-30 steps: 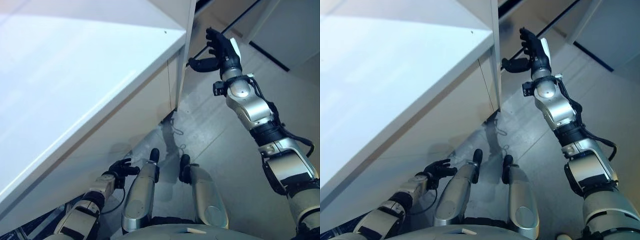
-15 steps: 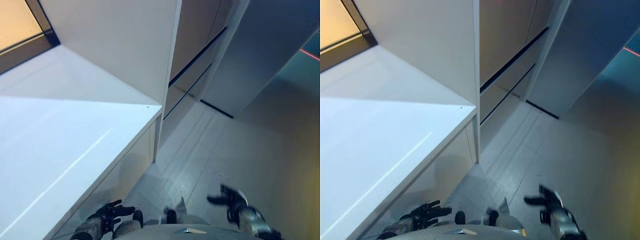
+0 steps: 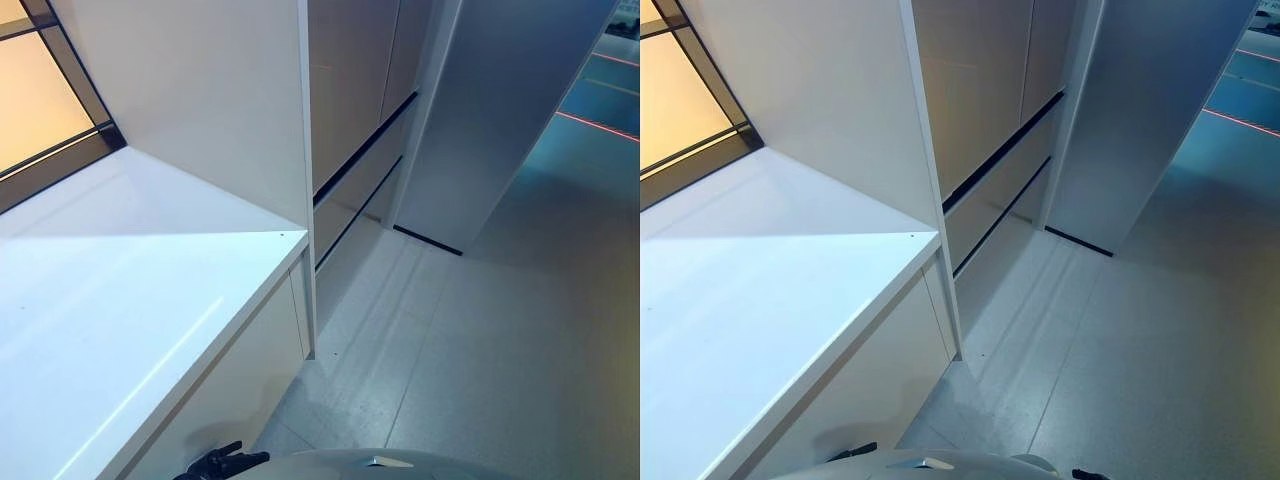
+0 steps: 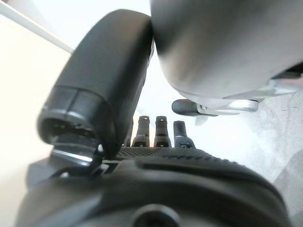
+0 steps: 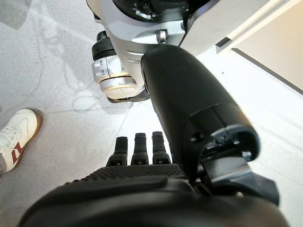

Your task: Put drinks into fridge and close the fridge

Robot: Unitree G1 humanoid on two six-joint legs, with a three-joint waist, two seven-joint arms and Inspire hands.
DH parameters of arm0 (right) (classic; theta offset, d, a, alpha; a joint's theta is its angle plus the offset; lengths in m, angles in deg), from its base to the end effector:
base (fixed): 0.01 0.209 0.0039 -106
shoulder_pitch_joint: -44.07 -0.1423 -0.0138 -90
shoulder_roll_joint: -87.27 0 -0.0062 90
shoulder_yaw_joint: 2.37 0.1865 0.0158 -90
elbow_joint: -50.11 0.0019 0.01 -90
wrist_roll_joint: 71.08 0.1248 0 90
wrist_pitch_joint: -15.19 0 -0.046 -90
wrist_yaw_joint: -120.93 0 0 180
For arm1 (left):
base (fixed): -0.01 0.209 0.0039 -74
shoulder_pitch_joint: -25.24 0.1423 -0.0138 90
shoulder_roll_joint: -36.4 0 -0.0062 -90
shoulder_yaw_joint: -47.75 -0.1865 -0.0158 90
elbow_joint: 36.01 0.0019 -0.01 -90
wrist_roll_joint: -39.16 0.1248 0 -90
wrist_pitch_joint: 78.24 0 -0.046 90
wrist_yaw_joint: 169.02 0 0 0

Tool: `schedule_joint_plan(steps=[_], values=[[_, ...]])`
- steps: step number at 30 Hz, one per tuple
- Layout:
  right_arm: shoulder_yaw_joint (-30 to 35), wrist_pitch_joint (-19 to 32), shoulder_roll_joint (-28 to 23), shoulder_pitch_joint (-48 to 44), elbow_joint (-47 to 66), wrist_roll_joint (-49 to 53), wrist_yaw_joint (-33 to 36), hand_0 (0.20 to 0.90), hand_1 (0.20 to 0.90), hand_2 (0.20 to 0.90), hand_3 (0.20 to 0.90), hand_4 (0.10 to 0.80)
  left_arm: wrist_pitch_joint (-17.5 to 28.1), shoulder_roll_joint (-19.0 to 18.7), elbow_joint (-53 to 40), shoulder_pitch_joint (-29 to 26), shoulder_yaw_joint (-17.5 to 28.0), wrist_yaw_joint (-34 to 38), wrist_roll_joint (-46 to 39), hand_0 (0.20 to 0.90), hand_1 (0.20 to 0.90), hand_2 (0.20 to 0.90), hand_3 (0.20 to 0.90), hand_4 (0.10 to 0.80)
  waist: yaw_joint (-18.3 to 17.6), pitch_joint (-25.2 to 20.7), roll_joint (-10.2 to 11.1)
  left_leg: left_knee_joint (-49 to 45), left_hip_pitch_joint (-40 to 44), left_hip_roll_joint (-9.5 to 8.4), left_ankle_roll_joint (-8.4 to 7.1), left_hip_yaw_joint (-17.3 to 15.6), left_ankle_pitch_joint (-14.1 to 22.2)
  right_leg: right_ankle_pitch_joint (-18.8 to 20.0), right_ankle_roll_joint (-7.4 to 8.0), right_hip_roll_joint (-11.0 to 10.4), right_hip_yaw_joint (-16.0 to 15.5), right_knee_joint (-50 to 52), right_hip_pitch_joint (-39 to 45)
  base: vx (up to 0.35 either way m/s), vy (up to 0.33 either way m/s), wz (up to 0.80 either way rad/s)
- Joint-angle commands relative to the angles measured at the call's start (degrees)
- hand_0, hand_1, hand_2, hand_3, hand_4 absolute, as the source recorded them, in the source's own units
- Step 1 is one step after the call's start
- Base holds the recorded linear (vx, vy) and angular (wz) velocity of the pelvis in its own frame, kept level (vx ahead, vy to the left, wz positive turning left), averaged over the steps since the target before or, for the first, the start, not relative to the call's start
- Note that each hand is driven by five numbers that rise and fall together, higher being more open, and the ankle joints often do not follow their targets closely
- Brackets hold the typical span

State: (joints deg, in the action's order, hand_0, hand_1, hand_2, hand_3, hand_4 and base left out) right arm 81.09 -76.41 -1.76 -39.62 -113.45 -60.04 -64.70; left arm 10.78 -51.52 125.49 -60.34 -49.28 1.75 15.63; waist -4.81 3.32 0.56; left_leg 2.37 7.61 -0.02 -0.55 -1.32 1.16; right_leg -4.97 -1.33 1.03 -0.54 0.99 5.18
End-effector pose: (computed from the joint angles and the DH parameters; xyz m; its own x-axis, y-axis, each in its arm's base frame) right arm 0.0164 -0.2350 -0.1095 0.1536 -0.1267 -0.9800 0.0631 0.9910 -0.1183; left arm 0.0352 0.2266 -0.1098 0.2663 0.0370 -0.9632 -0.2353 0.9715 -0.0278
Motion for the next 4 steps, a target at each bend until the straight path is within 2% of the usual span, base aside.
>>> schedule_joint_plan(steps=[1,4], values=[[-1.29,-1.14,0.52,-2.28,-0.5,-1.38,-2.53,0.9,0.9,0.9,0.9,0.8,0.8,0.29,0.87,-1.43,0.13,-1.05,0.17,0.9,0.9,0.9,0.9,0.8,0.18,1.14,0.49,-2.23,-2.78,-3.31,3.44,-1.48,3.78,3.57,3.63,0.64,0.92,-0.89,-2.27,0.0,0.0,0.0],[-1.48,-1.99,0.37,-2.46,-0.84,-1.51,-2.82,0.9,0.9,0.9,0.9,0.8,-0.1,0.42,0.82,-1.7,0.02,-0.49,-0.87,0.9,0.9,0.9,0.9,0.8,0.25,1.07,0.49,-2.04,-2.48,-3.28,3.38,-1.26,3.8,3.44,3.71,0.66,0.79,-0.97,-1.99,0.0,0.0,0.0]])
